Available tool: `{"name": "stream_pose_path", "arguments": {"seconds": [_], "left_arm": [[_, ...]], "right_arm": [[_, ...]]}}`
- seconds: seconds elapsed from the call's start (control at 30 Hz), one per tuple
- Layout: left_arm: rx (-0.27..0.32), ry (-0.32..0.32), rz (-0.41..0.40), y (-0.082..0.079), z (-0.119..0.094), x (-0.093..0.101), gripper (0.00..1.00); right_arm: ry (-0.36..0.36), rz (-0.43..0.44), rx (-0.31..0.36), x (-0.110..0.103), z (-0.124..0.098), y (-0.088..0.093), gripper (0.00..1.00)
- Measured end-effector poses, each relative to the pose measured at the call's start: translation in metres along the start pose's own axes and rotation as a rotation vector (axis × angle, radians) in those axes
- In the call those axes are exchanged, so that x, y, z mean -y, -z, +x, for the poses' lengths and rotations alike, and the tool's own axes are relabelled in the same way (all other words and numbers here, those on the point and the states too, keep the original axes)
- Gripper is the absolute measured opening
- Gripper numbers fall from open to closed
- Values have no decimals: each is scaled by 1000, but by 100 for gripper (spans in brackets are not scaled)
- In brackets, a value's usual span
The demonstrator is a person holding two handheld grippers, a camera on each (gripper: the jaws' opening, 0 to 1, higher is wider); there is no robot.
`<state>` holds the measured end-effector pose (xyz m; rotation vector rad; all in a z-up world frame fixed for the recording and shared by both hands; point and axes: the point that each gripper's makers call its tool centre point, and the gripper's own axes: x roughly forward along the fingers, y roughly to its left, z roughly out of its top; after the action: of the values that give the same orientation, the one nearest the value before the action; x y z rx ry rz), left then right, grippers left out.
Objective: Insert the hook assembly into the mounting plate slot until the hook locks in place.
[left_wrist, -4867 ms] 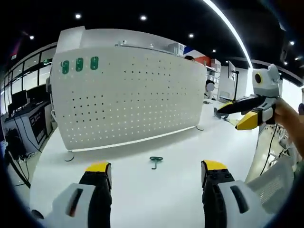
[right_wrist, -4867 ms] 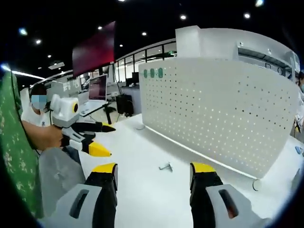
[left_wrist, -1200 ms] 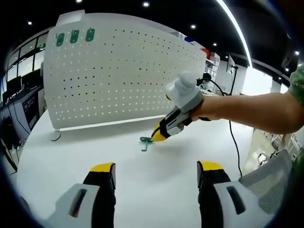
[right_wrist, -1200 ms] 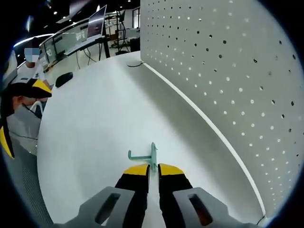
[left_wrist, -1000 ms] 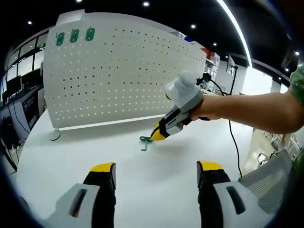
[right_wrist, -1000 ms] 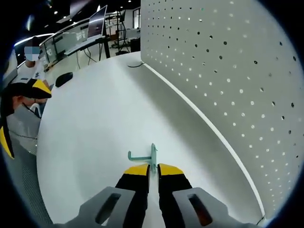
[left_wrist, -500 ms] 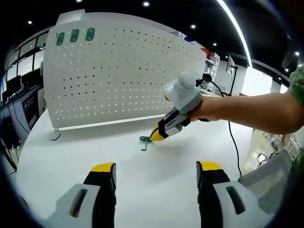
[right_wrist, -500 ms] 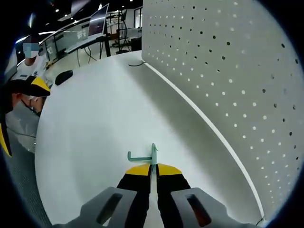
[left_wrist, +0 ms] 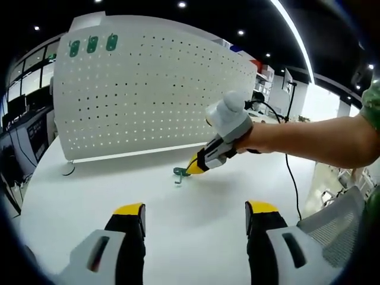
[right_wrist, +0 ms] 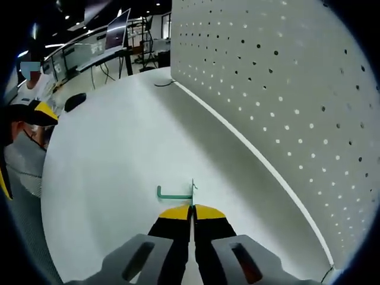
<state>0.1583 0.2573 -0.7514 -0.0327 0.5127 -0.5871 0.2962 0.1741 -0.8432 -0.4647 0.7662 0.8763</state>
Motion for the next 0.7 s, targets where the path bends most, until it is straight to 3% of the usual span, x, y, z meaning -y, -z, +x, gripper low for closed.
{"name": "stream_pose_path", "arguments": {"seconds": [0.4, 0.7], "left_arm": [[3, 3, 2, -1, 0, 1, 70], [9, 0, -2, -3, -1, 0, 70]], "right_arm": [[-5, 107, 56, 0, -4, 0, 0], [-9, 138, 72, -3, -7, 1, 0]]}}
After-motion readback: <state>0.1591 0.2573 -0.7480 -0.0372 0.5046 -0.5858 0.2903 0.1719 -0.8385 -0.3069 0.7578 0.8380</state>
